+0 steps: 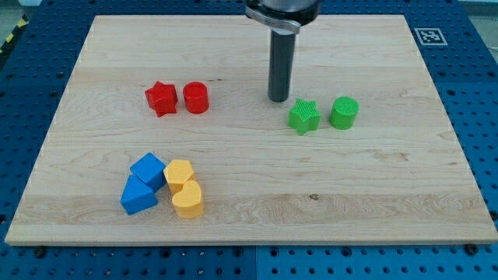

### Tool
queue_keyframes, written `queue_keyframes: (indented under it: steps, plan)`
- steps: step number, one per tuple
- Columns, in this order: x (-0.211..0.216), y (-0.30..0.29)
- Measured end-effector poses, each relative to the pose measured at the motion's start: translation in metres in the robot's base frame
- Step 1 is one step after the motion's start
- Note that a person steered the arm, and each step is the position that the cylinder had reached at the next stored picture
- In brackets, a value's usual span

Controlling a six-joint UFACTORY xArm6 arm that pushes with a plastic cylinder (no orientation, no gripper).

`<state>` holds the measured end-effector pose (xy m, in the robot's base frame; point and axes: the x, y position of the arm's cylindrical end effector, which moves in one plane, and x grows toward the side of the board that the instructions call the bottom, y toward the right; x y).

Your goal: Move the green star diagonal to the bottom left of the green circle

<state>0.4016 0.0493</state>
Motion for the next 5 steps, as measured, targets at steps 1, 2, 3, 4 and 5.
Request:
queue_keyframes:
  steps: [1,2,3,4,5]
  plan:
    - [0.009,0.017]
    - [0.027,0.025]
    - [0.047,0.027]
    - [0.053,0.027]
    - [0.025,0.028]
